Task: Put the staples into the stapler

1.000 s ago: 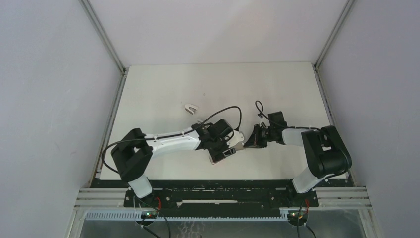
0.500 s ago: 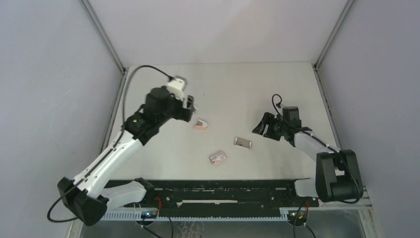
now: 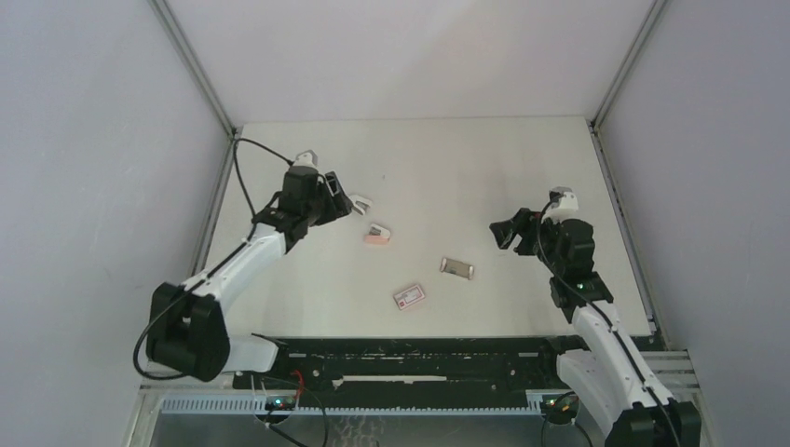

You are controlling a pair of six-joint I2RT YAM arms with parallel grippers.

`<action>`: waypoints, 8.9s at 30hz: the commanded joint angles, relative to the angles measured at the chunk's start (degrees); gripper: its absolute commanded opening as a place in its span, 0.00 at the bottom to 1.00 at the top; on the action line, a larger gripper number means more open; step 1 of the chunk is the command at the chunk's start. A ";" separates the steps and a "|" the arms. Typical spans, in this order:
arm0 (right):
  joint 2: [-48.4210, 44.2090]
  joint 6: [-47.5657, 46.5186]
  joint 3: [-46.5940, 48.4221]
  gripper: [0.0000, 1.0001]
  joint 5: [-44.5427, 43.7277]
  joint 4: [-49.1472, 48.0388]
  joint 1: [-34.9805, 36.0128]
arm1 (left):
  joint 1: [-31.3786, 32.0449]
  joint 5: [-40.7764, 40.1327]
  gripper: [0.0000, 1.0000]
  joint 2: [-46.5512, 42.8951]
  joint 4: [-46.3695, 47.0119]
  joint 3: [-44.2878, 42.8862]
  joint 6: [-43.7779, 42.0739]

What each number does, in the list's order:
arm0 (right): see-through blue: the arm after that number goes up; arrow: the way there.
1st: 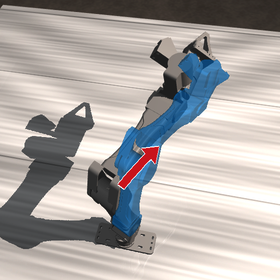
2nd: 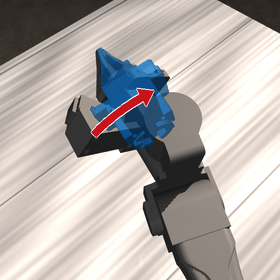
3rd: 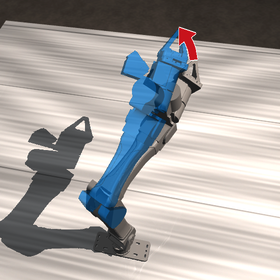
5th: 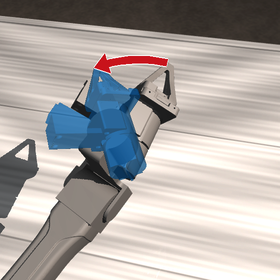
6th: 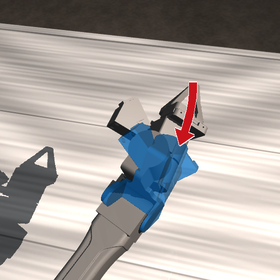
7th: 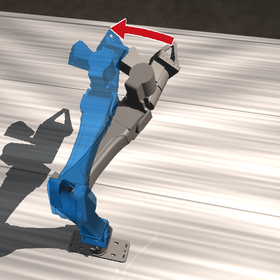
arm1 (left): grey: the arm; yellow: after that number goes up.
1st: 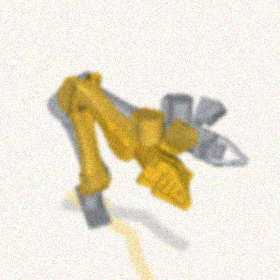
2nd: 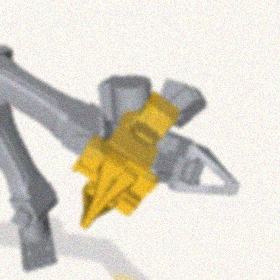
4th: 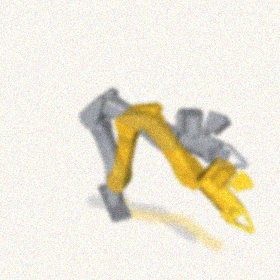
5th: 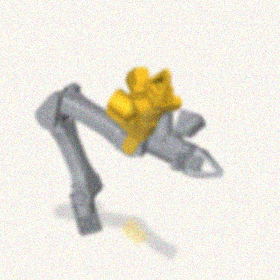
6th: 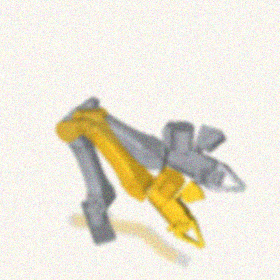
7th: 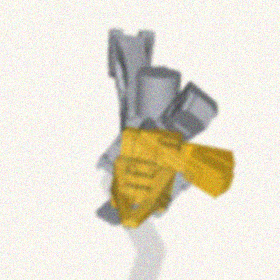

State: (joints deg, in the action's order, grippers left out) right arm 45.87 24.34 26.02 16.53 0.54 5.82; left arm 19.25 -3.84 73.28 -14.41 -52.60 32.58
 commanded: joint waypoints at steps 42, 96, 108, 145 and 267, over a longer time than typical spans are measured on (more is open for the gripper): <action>-0.37 -0.61 -4.55 0.72 -7.18 -5.11 3.27 | 3.52 -11.12 0.39 38.53 -1.56 -21.33 12.51; 22.77 15.56 11.98 0.83 11.93 -17.32 27.97 | 19.09 16.93 0.00 -10.89 27.84 19.67 7.28; 28.05 15.34 14.24 0.56 12.12 -16.65 31.00 | 20.95 17.15 0.00 -12.53 27.86 20.25 7.27; 26.02 11.72 15.84 0.00 21.27 -8.25 24.24 | 25.51 19.29 0.00 -12.04 16.32 13.03 -4.90; 35.46 -13.38 24.01 0.07 -25.41 20.67 53.70 | -6.98 14.79 0.85 -24.68 -10.41 4.94 -13.39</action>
State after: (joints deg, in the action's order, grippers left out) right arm 87.22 13.58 46.33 -7.51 17.87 61.14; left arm 12.82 12.58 49.82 -24.08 -43.62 22.31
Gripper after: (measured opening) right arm 0.294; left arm 0.851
